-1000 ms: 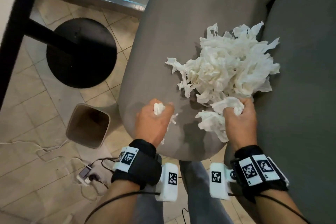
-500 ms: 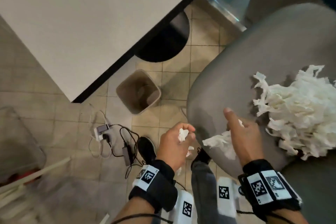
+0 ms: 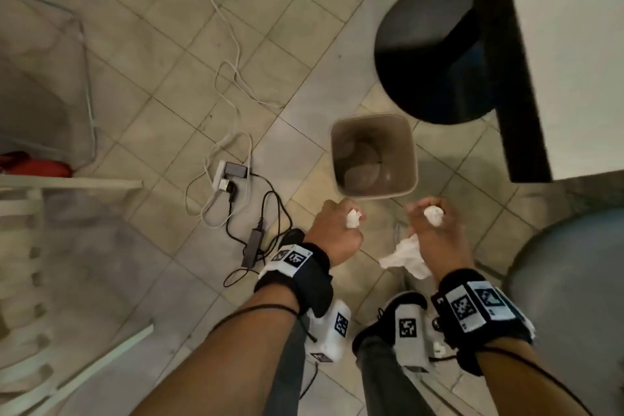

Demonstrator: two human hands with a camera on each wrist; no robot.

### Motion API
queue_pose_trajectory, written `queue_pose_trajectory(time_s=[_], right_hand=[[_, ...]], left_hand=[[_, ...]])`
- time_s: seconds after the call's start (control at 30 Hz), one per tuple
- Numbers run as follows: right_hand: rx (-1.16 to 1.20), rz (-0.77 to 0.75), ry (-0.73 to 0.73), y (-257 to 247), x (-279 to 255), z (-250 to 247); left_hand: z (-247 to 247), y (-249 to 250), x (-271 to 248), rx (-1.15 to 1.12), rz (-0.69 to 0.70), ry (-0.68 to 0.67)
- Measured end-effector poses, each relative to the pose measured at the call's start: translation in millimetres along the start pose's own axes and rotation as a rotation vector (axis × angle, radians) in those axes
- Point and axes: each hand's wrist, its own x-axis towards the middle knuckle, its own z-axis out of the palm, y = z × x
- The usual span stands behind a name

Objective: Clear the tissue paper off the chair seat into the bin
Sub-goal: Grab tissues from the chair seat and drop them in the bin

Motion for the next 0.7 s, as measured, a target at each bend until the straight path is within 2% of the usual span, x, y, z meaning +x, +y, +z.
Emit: queue_pose_trajectory(time_s=[0.17, 0.3, 0.4, 0.57, 0.7], right_hand=[[-0.136, 0.036, -0.028, -6, 56, 51], [0.012, 0.069, -0.070, -15, 98, 71], [0.021, 0.093, -0.107, -13, 125, 77], [0.117, 0.088, -0.206, -1, 142, 75], [0.008, -0.046, -0.194, 16, 132, 61]], left_hand=[[-7, -16, 62, 0.022, 0.099, 0.075], [0, -16, 108, 0.019, 0.168, 0.144], [10, -15, 138, 0.015, 0.216, 0.189], [19, -21, 166, 0.012, 0.257, 0.128], [7, -24, 161, 0.028, 0.274, 0.110]])
